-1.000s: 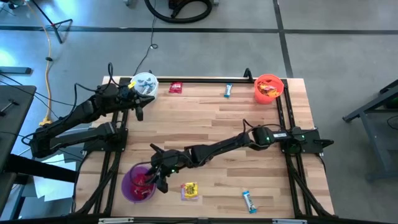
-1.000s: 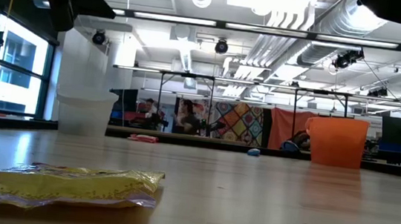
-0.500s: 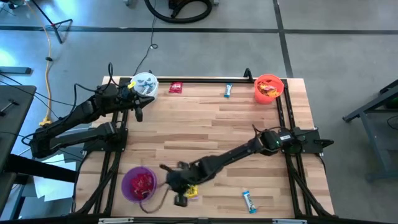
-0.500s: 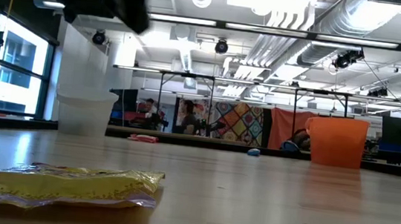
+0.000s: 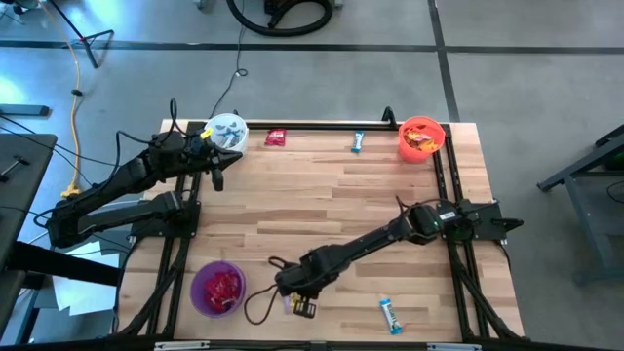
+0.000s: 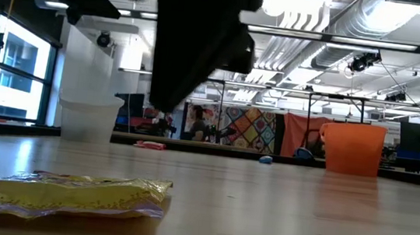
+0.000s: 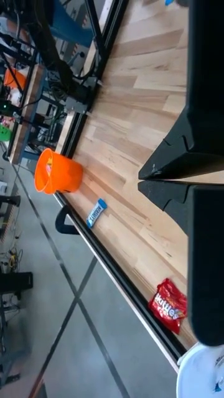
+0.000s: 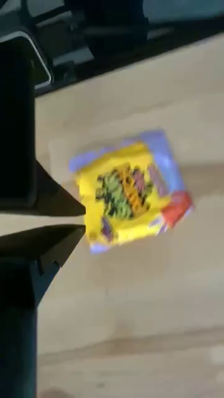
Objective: Sort candy
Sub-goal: Put the yellow candy into the orange bucket
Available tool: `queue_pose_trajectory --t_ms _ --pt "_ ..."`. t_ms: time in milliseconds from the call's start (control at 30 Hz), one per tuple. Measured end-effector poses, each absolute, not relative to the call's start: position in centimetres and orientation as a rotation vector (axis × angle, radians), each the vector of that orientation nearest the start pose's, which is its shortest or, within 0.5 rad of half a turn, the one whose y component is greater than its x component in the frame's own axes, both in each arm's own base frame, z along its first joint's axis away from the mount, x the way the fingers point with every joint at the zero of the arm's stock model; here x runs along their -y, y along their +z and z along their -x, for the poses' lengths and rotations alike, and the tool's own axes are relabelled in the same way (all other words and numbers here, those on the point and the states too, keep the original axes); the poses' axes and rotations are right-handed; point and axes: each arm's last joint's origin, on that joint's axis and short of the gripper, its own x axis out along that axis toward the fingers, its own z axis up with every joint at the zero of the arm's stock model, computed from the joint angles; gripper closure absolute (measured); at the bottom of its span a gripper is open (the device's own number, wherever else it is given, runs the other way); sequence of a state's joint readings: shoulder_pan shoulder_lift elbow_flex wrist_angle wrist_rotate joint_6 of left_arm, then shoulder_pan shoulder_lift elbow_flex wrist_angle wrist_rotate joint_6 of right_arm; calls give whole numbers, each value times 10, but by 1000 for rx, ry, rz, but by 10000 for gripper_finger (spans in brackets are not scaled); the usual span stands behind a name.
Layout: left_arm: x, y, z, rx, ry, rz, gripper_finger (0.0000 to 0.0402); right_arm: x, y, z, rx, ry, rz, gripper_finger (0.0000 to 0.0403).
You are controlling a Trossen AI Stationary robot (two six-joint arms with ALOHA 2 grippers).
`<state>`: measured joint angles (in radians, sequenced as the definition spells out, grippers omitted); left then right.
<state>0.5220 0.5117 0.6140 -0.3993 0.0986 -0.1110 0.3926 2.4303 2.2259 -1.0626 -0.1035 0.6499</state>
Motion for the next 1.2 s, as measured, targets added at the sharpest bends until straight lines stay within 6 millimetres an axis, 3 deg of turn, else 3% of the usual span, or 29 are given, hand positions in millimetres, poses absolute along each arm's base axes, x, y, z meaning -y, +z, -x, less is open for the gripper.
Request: queue_pose_trajectory --t_ms 300,500,667,933,1067,1200 --pt "-57 289 -105 -260 437 209 401 -180 148 -464 -1420 16 -531 253" --pt "-57 289 -105 -260 437 209 401 -182 137 -463 -1377 6 -592 224" --pt "-57 289 -105 -260 438 209 401 -183 133 -465 -1348 -12 -599 253" --pt "-57 289 -105 -263 436 193 401 -181 131 -467 -1324 -1 -554 392" --pt "-57 289 -105 -264 435 191 401 -176 136 -468 -1311 3 -534 394" --pt "-57 289 -105 -264 426 193 401 -161 155 -470 -1277 -43 -484 400"
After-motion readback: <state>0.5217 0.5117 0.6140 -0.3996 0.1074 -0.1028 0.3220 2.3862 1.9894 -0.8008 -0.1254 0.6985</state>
